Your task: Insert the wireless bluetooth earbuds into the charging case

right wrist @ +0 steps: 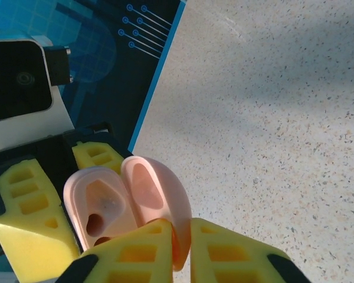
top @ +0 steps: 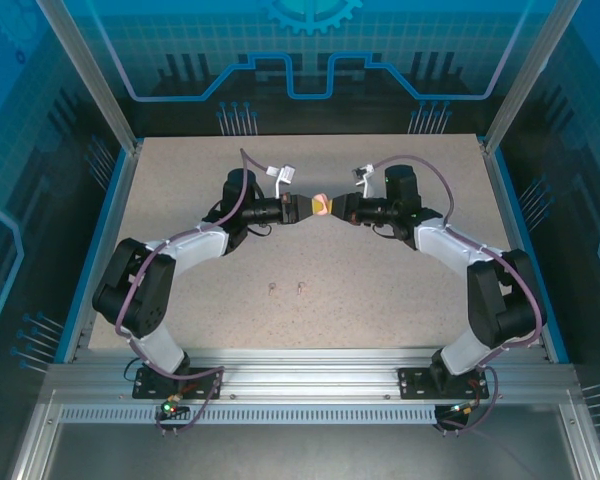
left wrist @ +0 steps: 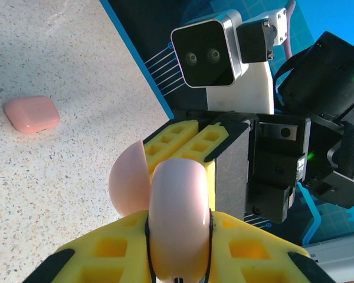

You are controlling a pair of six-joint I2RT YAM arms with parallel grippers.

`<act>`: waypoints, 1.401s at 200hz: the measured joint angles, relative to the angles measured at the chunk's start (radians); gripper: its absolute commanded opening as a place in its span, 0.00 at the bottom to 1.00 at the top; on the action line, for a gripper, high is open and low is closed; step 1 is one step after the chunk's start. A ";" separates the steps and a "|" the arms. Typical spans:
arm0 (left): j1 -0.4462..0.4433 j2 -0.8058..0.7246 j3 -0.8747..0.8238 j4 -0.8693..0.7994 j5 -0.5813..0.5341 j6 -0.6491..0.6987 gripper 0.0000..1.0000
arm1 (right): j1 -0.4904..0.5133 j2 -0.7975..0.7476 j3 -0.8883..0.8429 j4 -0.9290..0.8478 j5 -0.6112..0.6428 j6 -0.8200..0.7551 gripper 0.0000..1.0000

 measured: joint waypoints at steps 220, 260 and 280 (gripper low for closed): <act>0.093 -0.102 0.287 -0.695 0.022 0.442 0.99 | -0.034 -0.055 0.227 -0.501 0.272 -0.439 0.00; 0.103 0.035 0.500 -0.981 0.088 0.612 0.97 | -0.026 -0.019 0.262 -0.566 0.326 -0.614 0.00; 0.103 0.127 0.594 -1.106 0.130 0.684 0.93 | -0.008 0.006 0.307 -0.619 0.332 -0.694 0.00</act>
